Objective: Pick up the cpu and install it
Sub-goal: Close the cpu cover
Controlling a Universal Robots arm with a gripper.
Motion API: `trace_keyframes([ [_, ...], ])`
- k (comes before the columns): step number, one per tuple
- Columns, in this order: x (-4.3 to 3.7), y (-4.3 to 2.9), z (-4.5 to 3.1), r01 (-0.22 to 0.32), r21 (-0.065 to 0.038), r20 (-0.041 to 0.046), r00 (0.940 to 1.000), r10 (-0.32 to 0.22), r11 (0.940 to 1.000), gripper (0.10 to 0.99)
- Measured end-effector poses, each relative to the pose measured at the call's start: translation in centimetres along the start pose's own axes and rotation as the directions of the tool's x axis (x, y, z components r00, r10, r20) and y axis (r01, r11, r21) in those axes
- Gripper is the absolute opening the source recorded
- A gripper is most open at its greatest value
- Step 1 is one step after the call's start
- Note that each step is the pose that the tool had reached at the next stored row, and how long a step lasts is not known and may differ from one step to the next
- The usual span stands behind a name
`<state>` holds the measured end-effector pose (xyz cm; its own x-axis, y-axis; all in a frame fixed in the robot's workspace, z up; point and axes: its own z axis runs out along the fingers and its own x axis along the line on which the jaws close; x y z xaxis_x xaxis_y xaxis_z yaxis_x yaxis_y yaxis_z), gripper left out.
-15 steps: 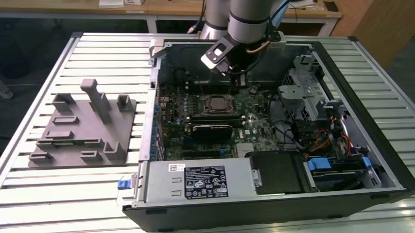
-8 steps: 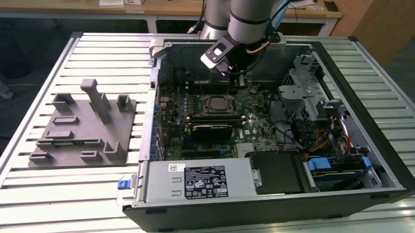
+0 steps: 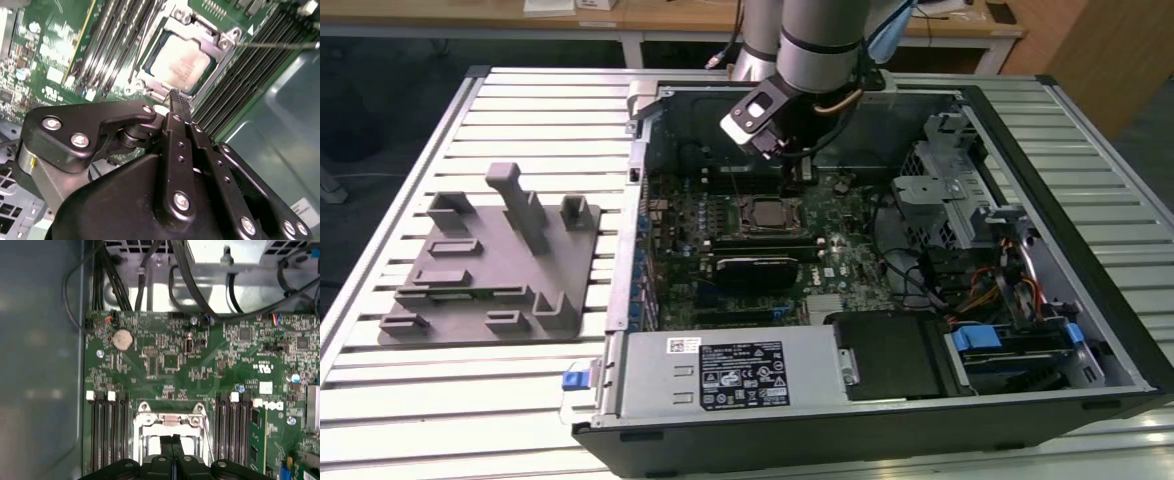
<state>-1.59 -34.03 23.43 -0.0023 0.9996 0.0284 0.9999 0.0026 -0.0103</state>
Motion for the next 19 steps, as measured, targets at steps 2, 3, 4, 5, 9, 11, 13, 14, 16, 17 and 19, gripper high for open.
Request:
trace_keyframes([
  [2,-0.18,-0.35,0.09,0.0,0.0,0.0,1.0,0.0,1.0,0.106],
  [3,-0.26,-0.53,0.13,0.0,0.0,0.0001,1.0,0.0,1.0,0.106],
  [4,-0.32,-0.71,0.19,0.0,0.0,0.0,1.0,0.0,1.0,0.106],
  [5,-0.37,-0.89,0.25,0.0,0.0,-0.0002,1.0,0.0,1.0,0.106],
  [9,-0.43,-1.54,0.6,0.0,0.0,-0.0001,1.0,0.0,1.0,0.106],
  [11,-0.44,-1.75,0.82,0.0,0.0,-0.0001,1.0,0.0,1.0,0.106],
  [13,-0.44,-1.84,1.05,0.0,0.0,0.0001,1.0,0.0,1.0,0.106],
  [14,-0.45,-1.86,1.16,0.0,0.0,0.0,1.0,0.0,1.0,0.106],
  [16,-0.45,-1.89,1.36,0.0,0.0,0.0,1.0,0.0,1.0,0.106],
  [17,-0.45,-1.9,1.41,0.0,0.0,0.0,1.0,0.0,1.0,0.106],
  [19,-0.46,-1.9,1.41,0.0,0.0,0.0002,1.0,0.0,1.0,0.106],
])
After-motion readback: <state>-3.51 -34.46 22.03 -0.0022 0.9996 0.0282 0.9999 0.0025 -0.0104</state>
